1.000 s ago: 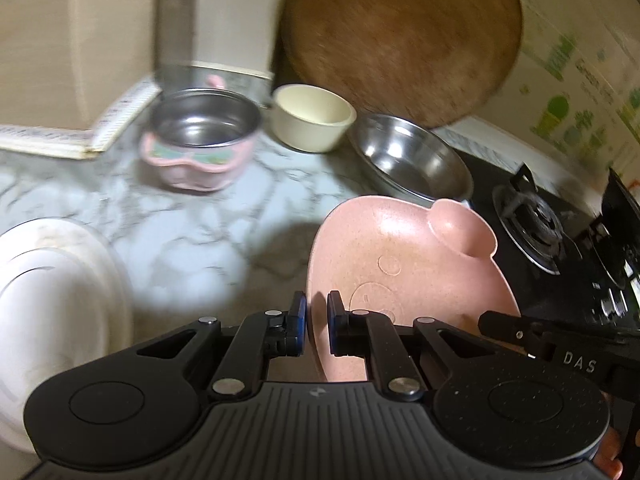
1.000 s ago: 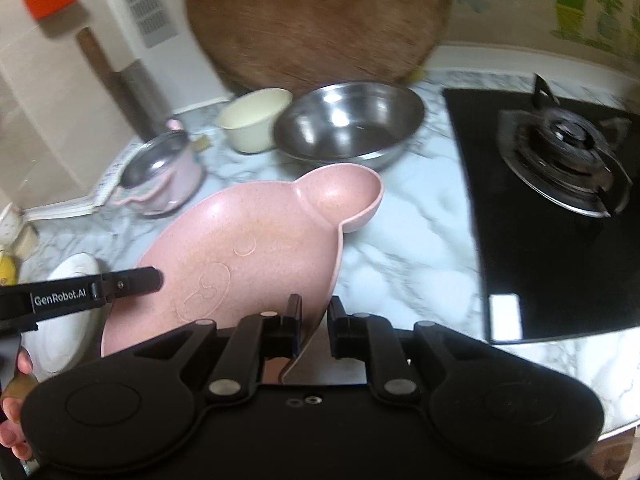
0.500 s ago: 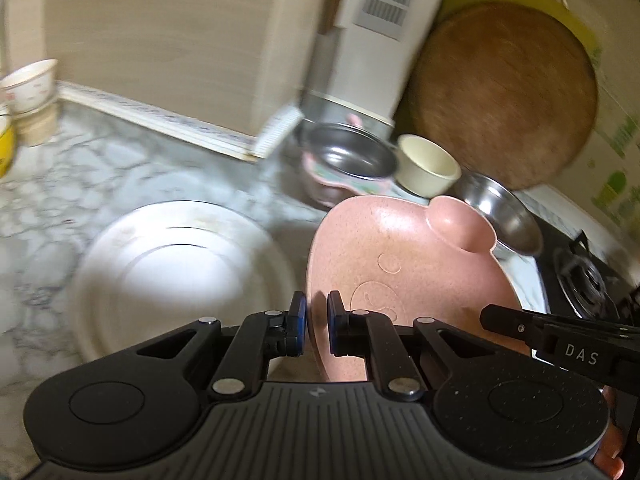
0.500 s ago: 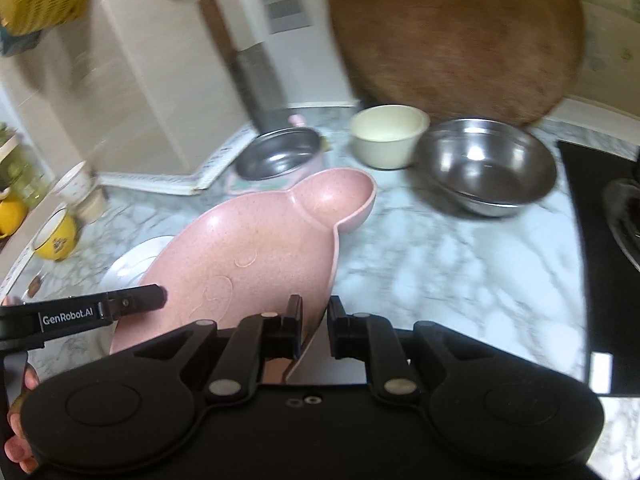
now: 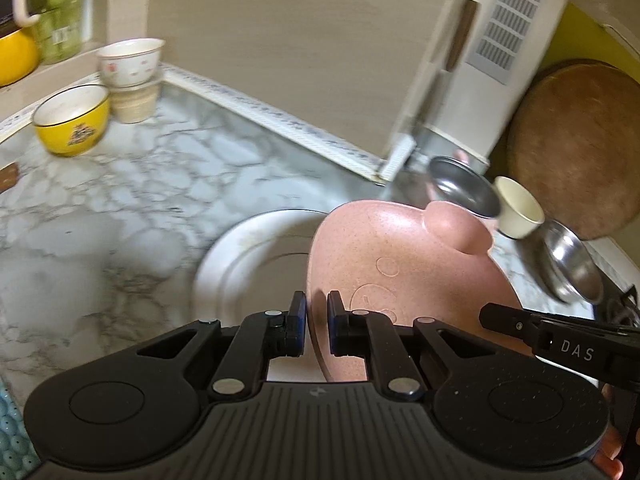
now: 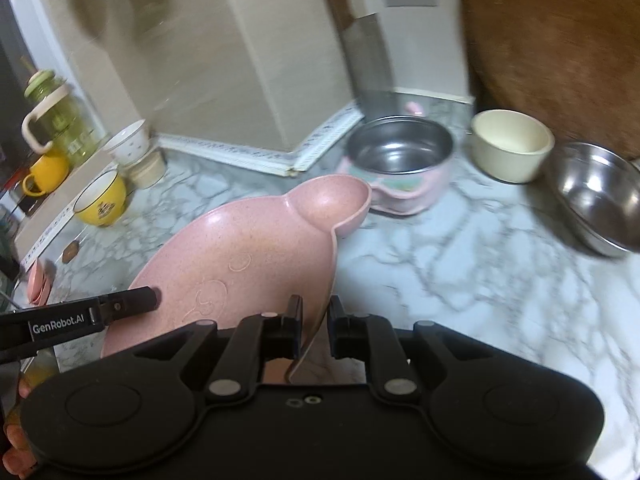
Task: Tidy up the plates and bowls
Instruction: 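Lift the pink bear-shaped plate and carry it over the white plate stack, then lower the pink plate onto the white plates and open both tools, then move both tools to the rim of the stainless steel bowl, then close both tools on the steel bowl rim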
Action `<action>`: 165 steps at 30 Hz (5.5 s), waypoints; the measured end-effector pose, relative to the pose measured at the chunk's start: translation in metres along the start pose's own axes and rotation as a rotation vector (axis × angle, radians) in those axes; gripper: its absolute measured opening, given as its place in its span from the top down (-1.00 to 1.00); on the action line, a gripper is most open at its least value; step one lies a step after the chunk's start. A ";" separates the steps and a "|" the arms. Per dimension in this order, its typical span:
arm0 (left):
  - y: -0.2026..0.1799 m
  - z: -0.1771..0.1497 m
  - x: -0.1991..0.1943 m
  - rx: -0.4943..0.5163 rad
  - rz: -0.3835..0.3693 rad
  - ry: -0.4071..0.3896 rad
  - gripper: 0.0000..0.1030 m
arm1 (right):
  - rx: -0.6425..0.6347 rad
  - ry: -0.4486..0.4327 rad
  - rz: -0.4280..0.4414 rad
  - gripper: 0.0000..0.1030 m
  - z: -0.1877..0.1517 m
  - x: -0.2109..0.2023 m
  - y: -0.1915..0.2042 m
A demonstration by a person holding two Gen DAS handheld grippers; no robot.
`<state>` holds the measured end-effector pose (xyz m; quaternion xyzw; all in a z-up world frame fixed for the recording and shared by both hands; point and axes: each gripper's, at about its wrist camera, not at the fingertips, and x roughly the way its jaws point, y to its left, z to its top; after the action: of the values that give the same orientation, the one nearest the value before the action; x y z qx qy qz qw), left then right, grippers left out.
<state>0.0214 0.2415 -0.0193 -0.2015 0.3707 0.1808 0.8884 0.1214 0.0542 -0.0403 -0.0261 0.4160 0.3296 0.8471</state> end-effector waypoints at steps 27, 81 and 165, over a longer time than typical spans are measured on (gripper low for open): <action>0.048 0.001 0.056 -0.054 0.075 0.075 0.81 | -0.110 0.060 0.021 0.73 0.007 0.078 0.038; -0.119 -0.014 -0.019 0.263 -0.154 -0.126 -0.26 | -0.022 -0.171 -0.121 -0.78 -0.014 -0.073 -0.056; -0.312 0.025 0.152 0.405 -0.233 0.100 0.73 | 0.228 -0.061 -0.520 0.65 0.027 -0.041 -0.275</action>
<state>0.2828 0.0139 -0.0444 -0.0694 0.4173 -0.0112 0.9061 0.2817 -0.1737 -0.0564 -0.0265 0.4040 0.0530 0.9128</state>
